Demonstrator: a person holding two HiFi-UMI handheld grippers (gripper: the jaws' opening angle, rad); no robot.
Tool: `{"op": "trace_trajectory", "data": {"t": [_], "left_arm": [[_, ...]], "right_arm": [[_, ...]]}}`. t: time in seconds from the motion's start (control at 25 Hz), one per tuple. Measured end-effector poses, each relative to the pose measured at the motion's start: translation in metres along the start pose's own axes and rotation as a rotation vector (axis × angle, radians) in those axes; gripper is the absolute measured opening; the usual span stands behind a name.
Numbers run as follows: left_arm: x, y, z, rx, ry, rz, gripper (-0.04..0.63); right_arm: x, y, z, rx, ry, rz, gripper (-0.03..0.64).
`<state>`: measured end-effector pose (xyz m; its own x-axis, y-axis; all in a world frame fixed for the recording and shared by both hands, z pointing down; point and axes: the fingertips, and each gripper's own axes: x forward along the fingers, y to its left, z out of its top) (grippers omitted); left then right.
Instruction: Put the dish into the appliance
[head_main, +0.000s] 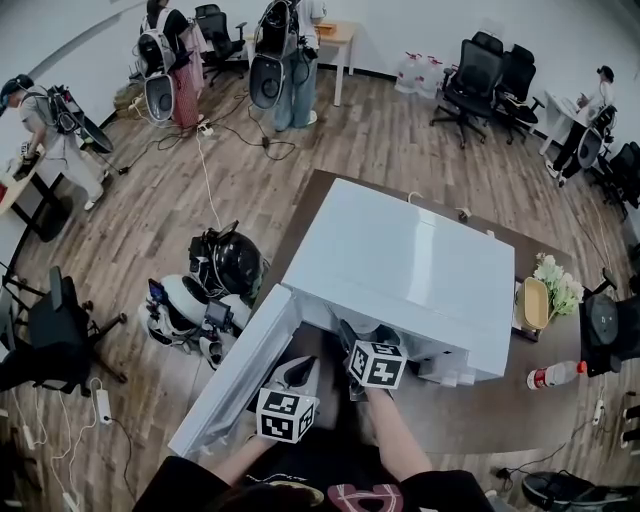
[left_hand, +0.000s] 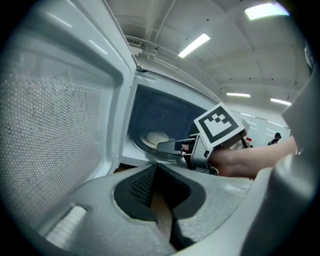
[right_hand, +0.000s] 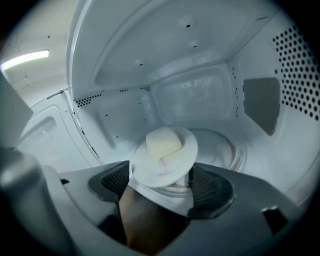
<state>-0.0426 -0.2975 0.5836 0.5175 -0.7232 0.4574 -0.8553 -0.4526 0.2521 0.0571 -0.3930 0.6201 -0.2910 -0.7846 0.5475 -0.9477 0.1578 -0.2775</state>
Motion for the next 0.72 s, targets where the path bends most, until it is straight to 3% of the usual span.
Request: {"op": "trace_trajectory", "data": {"t": [0.28,0.72], "left_arm": [[-0.001,-0.0013,0.0027,0.011,-0.007,0.001,0.002],[-0.0043,-0.0041,-0.0011,0.018,-0.008,0.006,0.002]], "right_arm": [[0.0015,0.0074,-0.0015,-0.037,0.006,0.008,0.439],[-0.0039,0.0039,-0.0091,-0.151,0.04,-0.076,0.46]]}}
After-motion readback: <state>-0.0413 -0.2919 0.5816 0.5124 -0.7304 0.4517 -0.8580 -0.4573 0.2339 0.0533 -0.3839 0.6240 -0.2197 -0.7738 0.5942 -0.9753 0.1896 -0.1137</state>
